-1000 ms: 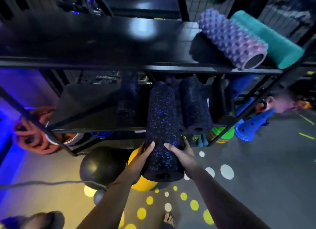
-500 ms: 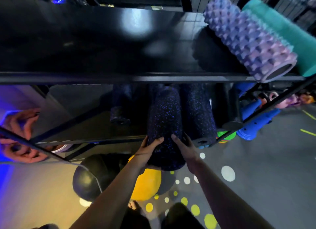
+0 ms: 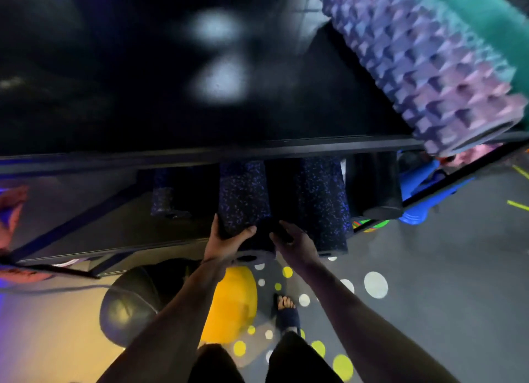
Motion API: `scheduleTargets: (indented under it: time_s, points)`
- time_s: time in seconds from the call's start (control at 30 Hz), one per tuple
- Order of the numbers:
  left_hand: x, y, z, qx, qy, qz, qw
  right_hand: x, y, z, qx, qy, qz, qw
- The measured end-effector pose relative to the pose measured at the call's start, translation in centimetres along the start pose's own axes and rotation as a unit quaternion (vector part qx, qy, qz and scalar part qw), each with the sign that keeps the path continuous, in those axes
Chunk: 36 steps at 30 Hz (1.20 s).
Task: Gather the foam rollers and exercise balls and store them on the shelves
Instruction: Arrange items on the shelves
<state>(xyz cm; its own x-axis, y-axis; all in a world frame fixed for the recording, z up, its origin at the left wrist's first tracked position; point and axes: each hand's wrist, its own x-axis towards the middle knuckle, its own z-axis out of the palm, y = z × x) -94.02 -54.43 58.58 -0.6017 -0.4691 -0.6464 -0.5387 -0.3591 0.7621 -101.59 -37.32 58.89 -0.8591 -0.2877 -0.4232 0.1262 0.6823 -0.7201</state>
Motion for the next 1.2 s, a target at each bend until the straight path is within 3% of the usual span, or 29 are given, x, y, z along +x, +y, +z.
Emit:
scheduleTargets:
  time_s: [0.1, 0.2, 0.3, 0.37, 0.53, 0.67, 0.9, 1.03, 1.2]
  points:
    - [1.5, -1.1, 1.8, 0.098, 0.02, -0.006, 0.995, 2.0, 3.2, -1.8, -0.158, 0.102, 0.021, 0.982]
    - [3.1, -2.7, 4.4, 0.214, 0.055, -0.008, 0.975, 3.1, 7.3, -3.6, -0.192, 0.073, 0.121, 0.971]
    - [4.6, -3.0, 7.9, 0.266, 0.043, -0.017, 0.963, 4.5, 10.2, -5.2, -0.203, 0.051, 0.099, 0.973]
    - [5.2, -2.2, 10.6, 0.266, 0.014, -0.012, 0.964, 5.8, 11.1, -6.3, -0.188, 0.072, 0.077, 0.976]
    - [5.2, -1.1, 16.6, 0.21, -0.031, 0.009, 0.977, 8.5, 11.4, -11.6, -0.156, 0.175, 0.139, 0.962]
    - [6.4, -0.6, 17.3, 0.196, -0.022, 0.025, 0.98, 10.3, 12.1, -13.6, -0.151, 0.163, 0.031, 0.975]
    - [5.2, -1.1, 18.2, 0.3, 0.071, 0.054, 0.95, 12.4, 10.3, -12.7, -0.186, 0.071, -0.033, 0.979]
    - [5.8, -1.3, 15.8, 0.307, 0.045, 0.045, 0.949, 11.8, 6.7, -9.8, -0.25, 0.072, -0.148, 0.954]
    - [6.4, -2.7, 11.0, 0.277, 0.028, 0.097, 0.955, 10.8, 2.8, -3.9, -0.327, -0.038, -0.279, 0.902]
